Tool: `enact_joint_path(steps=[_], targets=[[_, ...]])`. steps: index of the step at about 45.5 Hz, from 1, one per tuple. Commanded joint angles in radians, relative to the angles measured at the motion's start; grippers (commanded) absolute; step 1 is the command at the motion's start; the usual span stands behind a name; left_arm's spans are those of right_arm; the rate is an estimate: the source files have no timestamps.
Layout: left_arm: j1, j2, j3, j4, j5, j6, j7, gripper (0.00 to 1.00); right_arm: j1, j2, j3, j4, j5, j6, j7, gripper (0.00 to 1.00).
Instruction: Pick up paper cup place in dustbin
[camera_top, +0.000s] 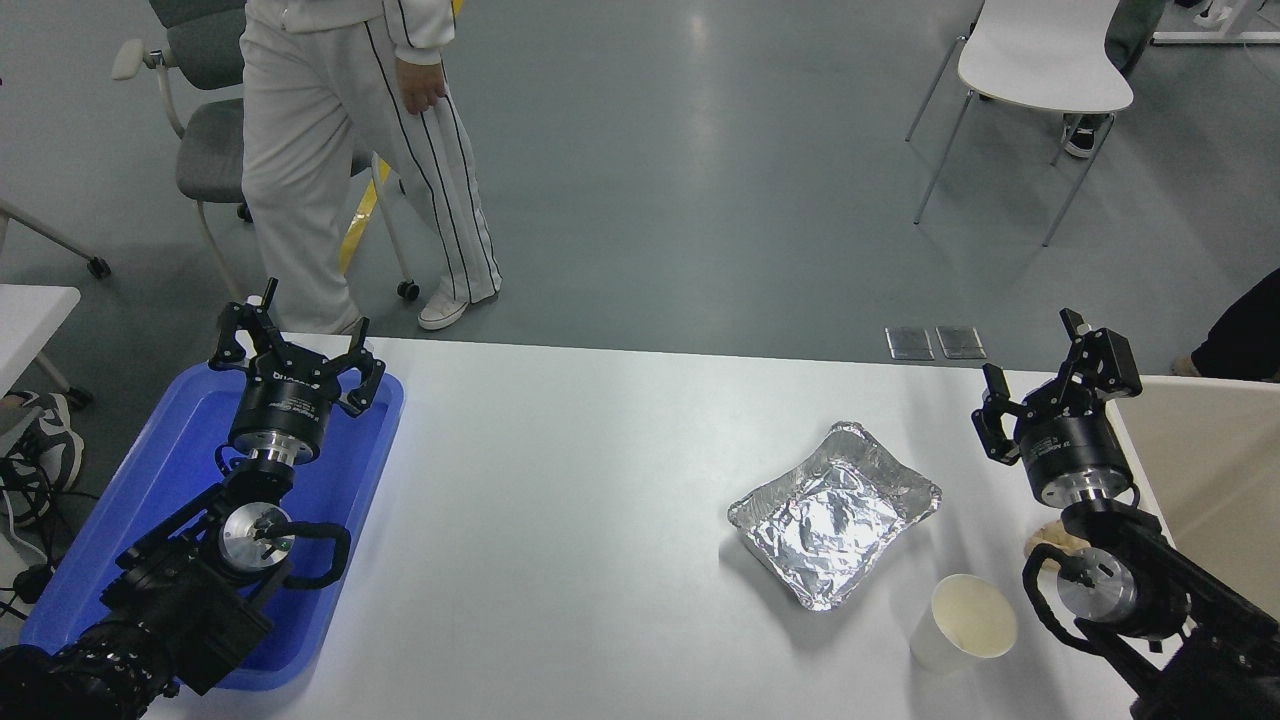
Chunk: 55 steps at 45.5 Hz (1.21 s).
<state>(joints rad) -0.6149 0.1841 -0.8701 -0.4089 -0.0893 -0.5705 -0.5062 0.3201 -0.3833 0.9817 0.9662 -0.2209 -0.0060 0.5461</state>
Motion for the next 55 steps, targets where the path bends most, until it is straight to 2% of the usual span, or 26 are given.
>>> enact_joint_path(steps=[1, 55], targets=[[0.0, 0.0, 0.0, -0.001, 0.0, 0.0, 0.002, 1.0, 0.001, -0.003, 0.0, 0.0, 0.0, 0.0, 0.0, 1.0], [0.001, 0.0, 0.0, -0.001, 0.0, -0.002, 0.002, 1.0, -0.006, -0.005, 0.0, 0.0, 0.0, 0.0, 0.0, 1.0]])
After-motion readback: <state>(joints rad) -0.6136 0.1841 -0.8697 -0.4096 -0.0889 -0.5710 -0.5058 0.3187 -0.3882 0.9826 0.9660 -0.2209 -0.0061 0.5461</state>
